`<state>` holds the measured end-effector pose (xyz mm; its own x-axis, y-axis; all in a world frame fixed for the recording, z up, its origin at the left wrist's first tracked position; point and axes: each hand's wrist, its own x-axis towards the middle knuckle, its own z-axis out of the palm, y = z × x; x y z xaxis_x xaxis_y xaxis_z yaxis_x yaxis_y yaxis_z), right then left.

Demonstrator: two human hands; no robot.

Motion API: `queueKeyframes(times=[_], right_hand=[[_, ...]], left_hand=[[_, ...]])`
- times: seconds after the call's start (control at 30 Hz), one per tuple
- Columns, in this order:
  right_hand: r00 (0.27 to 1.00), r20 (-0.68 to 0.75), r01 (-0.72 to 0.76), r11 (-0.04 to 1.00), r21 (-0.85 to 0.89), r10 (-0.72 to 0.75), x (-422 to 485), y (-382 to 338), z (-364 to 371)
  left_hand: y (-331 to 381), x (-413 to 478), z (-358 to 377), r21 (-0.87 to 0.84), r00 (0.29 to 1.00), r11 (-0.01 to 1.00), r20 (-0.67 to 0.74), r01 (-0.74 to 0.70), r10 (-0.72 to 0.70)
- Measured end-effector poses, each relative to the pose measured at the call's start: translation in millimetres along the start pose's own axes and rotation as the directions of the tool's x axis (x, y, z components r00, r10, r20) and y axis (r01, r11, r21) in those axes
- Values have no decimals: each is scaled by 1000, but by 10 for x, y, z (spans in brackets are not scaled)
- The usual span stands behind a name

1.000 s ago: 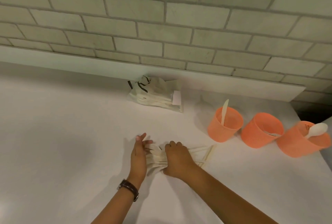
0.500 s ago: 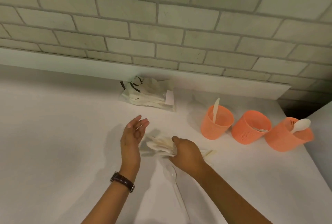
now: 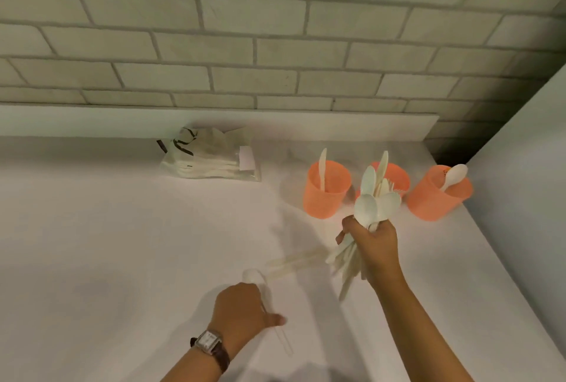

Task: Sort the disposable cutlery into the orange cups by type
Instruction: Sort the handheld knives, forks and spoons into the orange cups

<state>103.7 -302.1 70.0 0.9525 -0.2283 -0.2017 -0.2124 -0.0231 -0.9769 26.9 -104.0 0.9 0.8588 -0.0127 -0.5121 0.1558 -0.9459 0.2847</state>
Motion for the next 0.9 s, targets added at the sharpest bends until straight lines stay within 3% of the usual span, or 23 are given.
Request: queueKeyframes(times=[0.13, 0.3, 0.43, 0.53, 0.63, 0.77, 0.9], right_hand=[[993, -16, -113, 985, 131, 116, -42, 160, -197], [976, 61, -219, 939, 264, 211, -144, 304, -378], [970, 51, -244, 952, 186, 238, -217, 366, -423], [965, 56, -261, 947, 185, 255, -241, 396, -450], [968, 95, -248, 944, 217, 233, -270, 399, -472], [964, 135, -256, 931, 260, 228, -330, 408, -468], [973, 78, -231, 950, 209, 219, -369, 450, -444]], left_hand=[[-94, 87, 25, -34, 998, 999, -59, 34, -36], [-455, 198, -56, -273, 987, 958, -106, 89, -122], [-310, 251, -108, -355, 943, 923, -331, -147, 23], [21, 341, -63, -409, 915, 853, -365, -323, 172], [292, 504, 39, -320, 893, 861, -352, -396, 280], [486, 676, 57, -44, 908, 946, -299, -322, 295], [584, 752, 56, 201, 943, 958, -223, -203, 247]])
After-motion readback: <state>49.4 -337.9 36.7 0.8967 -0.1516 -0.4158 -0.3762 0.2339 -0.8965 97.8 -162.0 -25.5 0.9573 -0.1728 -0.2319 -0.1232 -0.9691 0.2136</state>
